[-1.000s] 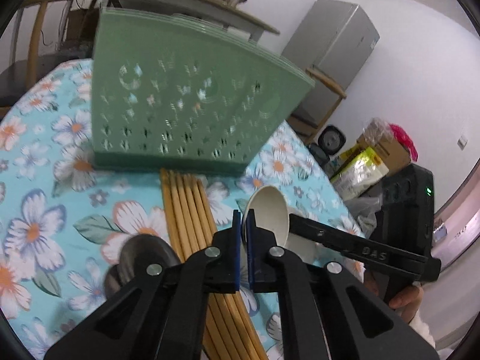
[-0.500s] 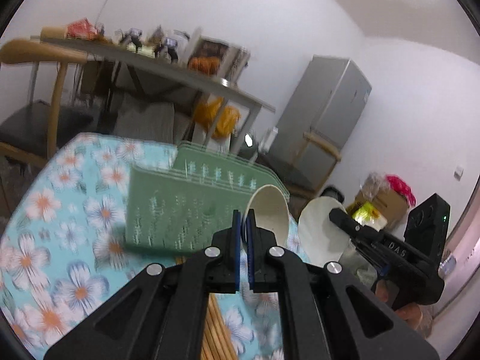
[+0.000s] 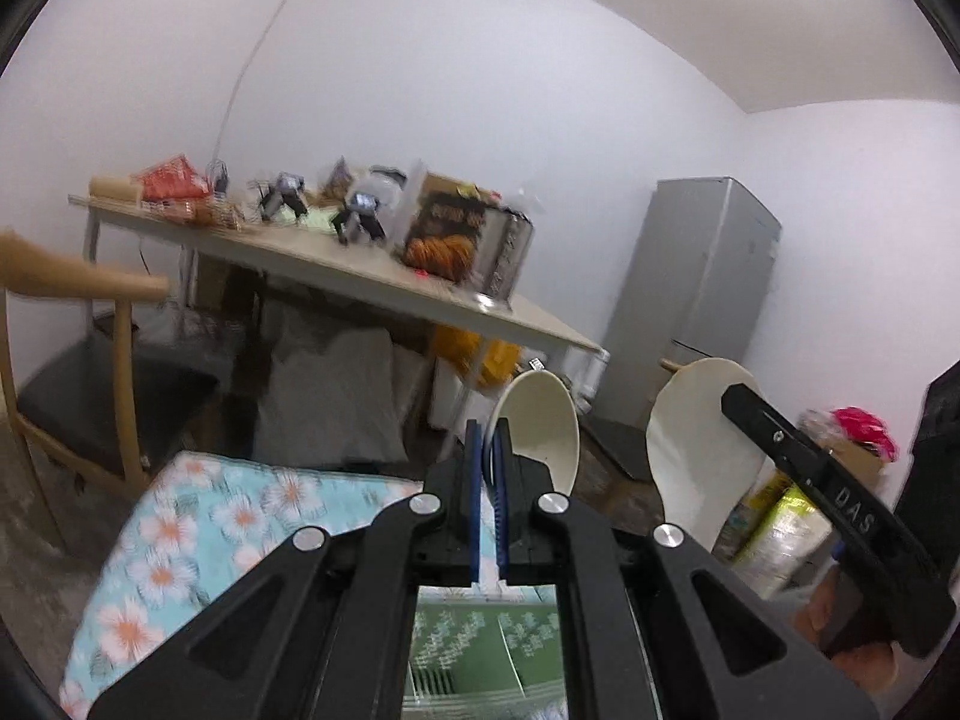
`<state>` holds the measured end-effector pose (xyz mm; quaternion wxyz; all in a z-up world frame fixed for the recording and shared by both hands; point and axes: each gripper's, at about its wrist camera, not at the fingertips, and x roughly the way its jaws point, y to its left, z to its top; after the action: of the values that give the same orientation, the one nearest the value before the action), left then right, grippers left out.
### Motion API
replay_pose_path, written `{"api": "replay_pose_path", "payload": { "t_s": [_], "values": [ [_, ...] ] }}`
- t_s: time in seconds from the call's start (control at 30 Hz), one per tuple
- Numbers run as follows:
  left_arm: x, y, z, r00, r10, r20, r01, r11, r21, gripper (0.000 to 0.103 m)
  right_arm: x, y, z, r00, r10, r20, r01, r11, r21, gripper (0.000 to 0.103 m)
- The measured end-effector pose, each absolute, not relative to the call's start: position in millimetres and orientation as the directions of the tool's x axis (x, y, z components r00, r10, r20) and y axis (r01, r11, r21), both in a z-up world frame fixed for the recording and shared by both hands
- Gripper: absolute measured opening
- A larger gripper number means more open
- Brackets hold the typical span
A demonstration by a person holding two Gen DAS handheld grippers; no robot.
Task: Organize utensils
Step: 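Lift the cream ladle with the left tool while the right tool lifts the paddle over the green holder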
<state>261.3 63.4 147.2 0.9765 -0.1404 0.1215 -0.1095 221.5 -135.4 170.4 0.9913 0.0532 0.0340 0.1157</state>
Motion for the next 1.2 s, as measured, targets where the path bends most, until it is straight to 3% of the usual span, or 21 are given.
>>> {"api": "replay_pose_path", "payload": {
  "t_s": [0.17, 0.37, 0.73, 0.93, 1.1, 1.2],
  "values": [
    [286, 48, 148, 0.967, -0.161, -0.196, 0.112, 0.965, -0.238, 0.003, 241, -134, 159, 0.97, 0.239, -0.044, -0.234, 0.966, 0.108, 0.003],
    [303, 25, 123, 0.967, -0.042, -0.252, 0.013, 0.993, -0.114, 0.003, 241, -133, 137, 0.973, 0.226, -0.037, -0.224, 0.973, 0.058, 0.003],
    [281, 1, 86, 0.945, -0.166, -0.281, 0.139, 0.984, -0.113, 0.004, 240, -159, 107, 0.95, 0.296, -0.097, -0.281, 0.949, 0.145, 0.003],
    [270, -14, 77, 0.949, -0.158, -0.271, 0.159, 0.987, -0.019, 0.004, 239, -156, 95, 0.944, 0.296, -0.146, -0.282, 0.953, 0.111, 0.004],
    [264, -20, 66, 0.922, -0.204, -0.33, 0.21, 0.977, -0.016, 0.006, 233, -153, 87, 0.925, 0.324, -0.196, -0.314, 0.946, 0.085, 0.005],
    [261, -19, 65, 0.933, -0.182, -0.311, 0.188, 0.982, -0.012, 0.005, 228, -150, 87, 0.93, 0.313, -0.196, -0.305, 0.95, 0.067, 0.005]
  ]
}}
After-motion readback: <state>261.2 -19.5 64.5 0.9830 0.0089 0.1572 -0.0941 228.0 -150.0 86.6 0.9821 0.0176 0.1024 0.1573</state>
